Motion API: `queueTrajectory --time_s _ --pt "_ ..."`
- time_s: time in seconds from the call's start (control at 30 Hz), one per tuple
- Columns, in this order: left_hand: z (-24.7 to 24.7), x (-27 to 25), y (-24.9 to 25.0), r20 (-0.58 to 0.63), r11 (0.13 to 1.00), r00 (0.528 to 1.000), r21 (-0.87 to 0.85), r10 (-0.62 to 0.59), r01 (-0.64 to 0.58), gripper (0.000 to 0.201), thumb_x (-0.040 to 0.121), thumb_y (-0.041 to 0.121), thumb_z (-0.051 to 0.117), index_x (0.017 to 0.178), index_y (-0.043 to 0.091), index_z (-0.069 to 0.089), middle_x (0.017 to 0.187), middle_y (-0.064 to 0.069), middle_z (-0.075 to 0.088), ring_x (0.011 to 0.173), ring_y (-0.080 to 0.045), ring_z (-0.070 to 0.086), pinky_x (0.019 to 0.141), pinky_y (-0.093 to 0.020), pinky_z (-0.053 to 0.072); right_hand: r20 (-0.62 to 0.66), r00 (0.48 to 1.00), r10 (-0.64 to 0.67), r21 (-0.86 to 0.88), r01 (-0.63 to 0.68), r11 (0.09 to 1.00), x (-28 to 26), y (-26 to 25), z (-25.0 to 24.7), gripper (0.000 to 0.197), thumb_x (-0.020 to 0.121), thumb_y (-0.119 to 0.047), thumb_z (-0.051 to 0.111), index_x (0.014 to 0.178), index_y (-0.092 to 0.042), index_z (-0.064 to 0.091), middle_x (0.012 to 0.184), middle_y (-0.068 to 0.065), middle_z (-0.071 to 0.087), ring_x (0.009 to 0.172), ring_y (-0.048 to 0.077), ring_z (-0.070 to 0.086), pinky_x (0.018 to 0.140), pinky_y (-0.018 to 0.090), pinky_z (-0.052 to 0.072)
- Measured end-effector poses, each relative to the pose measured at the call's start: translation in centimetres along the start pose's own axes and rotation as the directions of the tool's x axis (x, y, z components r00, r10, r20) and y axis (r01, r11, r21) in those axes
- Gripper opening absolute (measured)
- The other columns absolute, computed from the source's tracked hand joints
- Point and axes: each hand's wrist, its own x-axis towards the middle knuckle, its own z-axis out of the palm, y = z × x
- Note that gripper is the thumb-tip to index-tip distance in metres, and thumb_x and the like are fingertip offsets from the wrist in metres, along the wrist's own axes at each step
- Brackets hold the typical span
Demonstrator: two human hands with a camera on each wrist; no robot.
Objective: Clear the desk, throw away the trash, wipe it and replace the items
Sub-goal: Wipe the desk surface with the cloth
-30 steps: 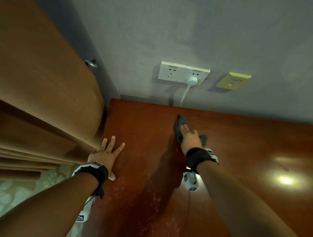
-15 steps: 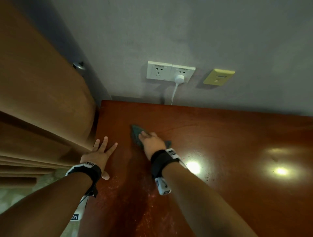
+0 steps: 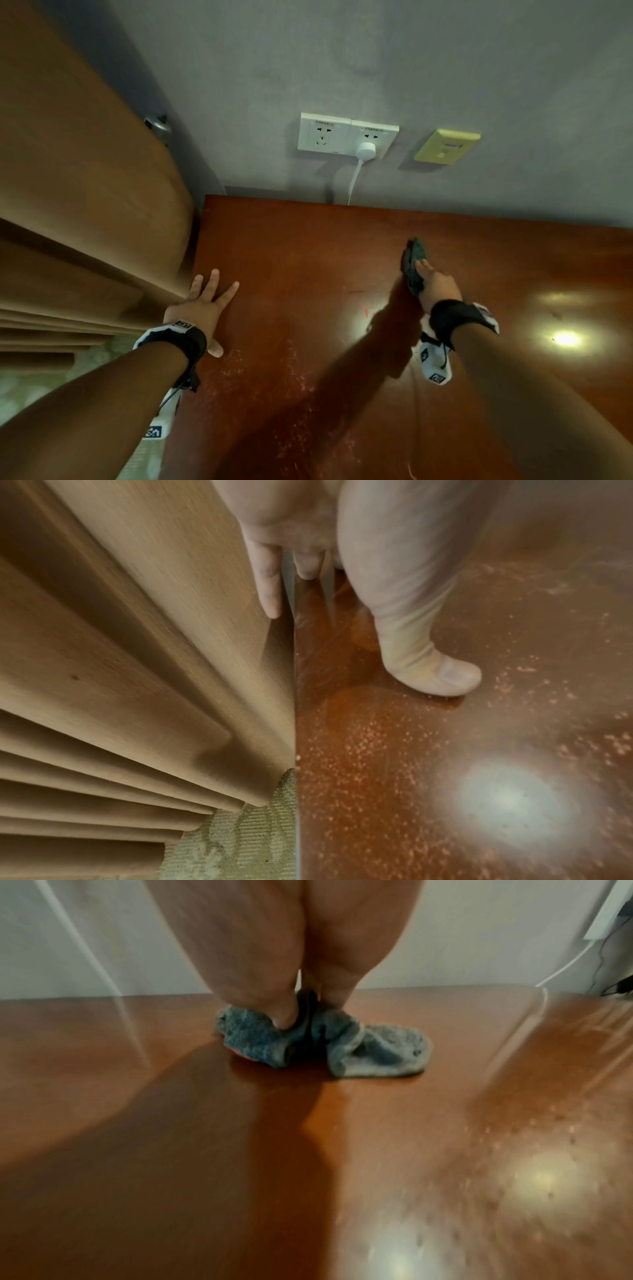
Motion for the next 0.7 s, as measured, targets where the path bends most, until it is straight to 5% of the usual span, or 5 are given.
queueTrajectory --time_s 0.2,0.37,0.43,0.53,0.7 --pt "-0.2 -0.4 0.2 -0.003 1.000 1.000 -0.004 -0.004 0.004 0.136 0.069 0.040 0.085 0.145 0.046 -0.028 0.150 0.001 -0.044 0.147 -0.027 -0.023 0.102 -0.044 0.048 0.009 0.964 -0.267 -0.013 0.267 0.964 -4.3 -7.4 4.1 0.084 0.085 0.015 0.037 0.155 -0.030 0.025 0.161 -0.014 0.017 0.143 0.024 0.025 0.114 0.028 0.033" --pt "0.0 0.0 0.1 -0.002 1.000 1.000 0.001 -0.001 0.001 0.138 0.068 0.042 0.086 0.144 0.045 -0.029 0.146 0.002 -0.046 0.147 -0.028 -0.024 0.104 -0.046 0.047 0.131 0.789 -0.600 -0.040 0.609 0.792 -9.4 -15.7 9.5 0.079 0.088 0.008 0.040 0.156 -0.027 0.018 0.163 -0.012 0.011 0.145 0.025 0.015 0.117 0.031 0.024" --pt "0.2 0.2 0.0 -0.004 1.000 1.000 0.007 -0.009 0.009 0.139 0.067 0.043 0.086 0.144 0.045 -0.029 0.144 0.002 -0.047 0.146 -0.028 -0.024 0.104 -0.046 0.046 0.195 0.742 -0.642 -0.081 0.664 0.743 -11.0 -17.9 11.0 0.073 0.094 0.002 0.038 0.156 -0.027 0.014 0.164 -0.010 0.006 0.144 0.026 0.013 0.117 0.035 0.023" --pt "0.2 0.4 0.0 -0.003 1.000 1.000 0.010 -0.012 0.012 0.139 0.067 0.043 0.087 0.145 0.045 -0.029 0.148 0.001 -0.045 0.146 -0.028 -0.024 0.105 -0.048 0.044 0.215 0.738 -0.640 -0.114 0.670 0.734 -11.6 -19.1 11.1 0.067 0.098 -0.002 0.037 0.156 -0.026 0.014 0.164 -0.008 0.006 0.141 0.026 0.014 0.114 0.040 0.028" --pt "0.1 0.2 0.0 0.008 1.000 1.000 0.018 -0.007 0.007 0.139 0.066 0.043 0.087 0.145 0.045 -0.028 0.150 0.001 -0.044 0.147 -0.028 -0.023 0.107 -0.049 0.042 0.220 0.689 -0.690 -0.124 0.722 0.681 -9.0 -17.6 9.3 0.070 0.095 0.006 0.038 0.155 -0.026 0.023 0.163 -0.008 0.016 0.144 0.024 0.017 0.111 0.041 0.033"
